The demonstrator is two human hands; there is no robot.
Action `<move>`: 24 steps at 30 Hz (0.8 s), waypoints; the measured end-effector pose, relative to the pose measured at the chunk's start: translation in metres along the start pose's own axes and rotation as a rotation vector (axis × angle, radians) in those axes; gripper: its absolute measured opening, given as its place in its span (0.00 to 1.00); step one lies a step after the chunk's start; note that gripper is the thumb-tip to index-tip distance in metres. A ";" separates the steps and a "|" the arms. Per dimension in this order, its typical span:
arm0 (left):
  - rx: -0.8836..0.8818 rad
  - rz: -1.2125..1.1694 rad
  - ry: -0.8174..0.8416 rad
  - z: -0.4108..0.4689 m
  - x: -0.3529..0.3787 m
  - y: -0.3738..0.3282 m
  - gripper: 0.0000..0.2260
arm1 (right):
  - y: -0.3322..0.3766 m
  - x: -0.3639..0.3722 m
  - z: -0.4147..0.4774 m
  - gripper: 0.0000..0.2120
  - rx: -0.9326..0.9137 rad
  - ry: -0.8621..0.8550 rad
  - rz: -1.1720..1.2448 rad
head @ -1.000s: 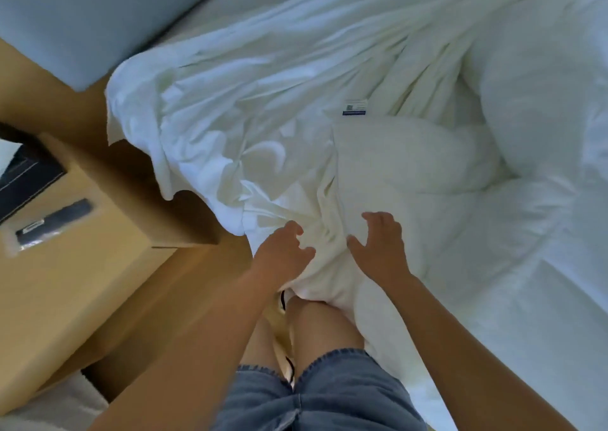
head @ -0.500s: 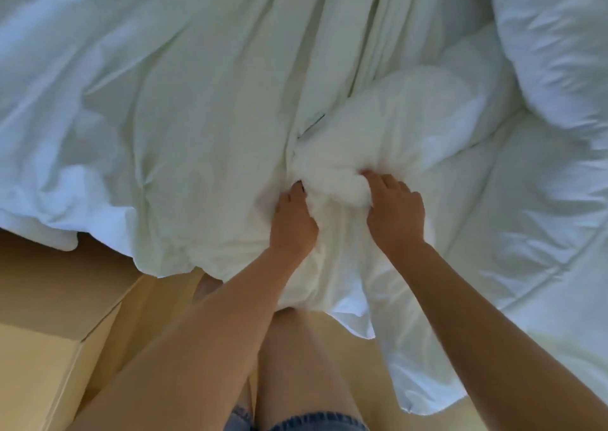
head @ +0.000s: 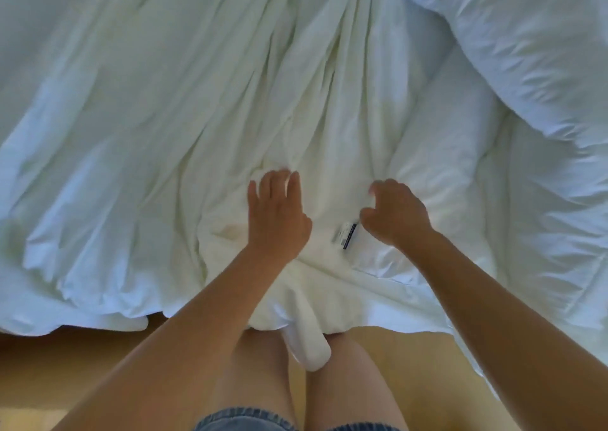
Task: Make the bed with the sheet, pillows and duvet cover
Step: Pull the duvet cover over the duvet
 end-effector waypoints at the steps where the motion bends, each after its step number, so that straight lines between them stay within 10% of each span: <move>1: 0.034 0.007 0.017 0.008 0.007 -0.016 0.29 | 0.014 -0.006 0.009 0.18 -0.045 -0.065 0.078; 7: -0.124 0.139 0.177 0.060 0.061 -0.043 0.30 | -0.002 0.026 0.052 0.19 0.001 0.106 0.087; 12: -0.207 -0.194 0.157 0.068 0.064 -0.042 0.11 | -0.044 0.024 0.055 0.18 0.040 -0.148 0.198; 15: -0.180 -0.437 0.134 0.046 0.023 -0.036 0.18 | -0.045 0.016 0.052 0.26 0.005 -0.260 0.335; 20: -0.177 -0.404 -0.076 0.008 -0.094 0.010 0.19 | -0.034 -0.005 0.075 0.45 -0.053 -0.227 0.517; 24: -0.486 -0.537 -0.406 0.015 -0.151 0.080 0.18 | -0.018 0.012 0.096 0.54 0.068 0.167 0.355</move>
Point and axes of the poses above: each hand's wrist, its own z-axis towards the middle knuckle, its own x-axis out of the palm, y = z × x, the point moved 7 cm from there along z, towards the middle knuckle, and after that the axes turned 4 degrees about -x, right-handed, at the moved point
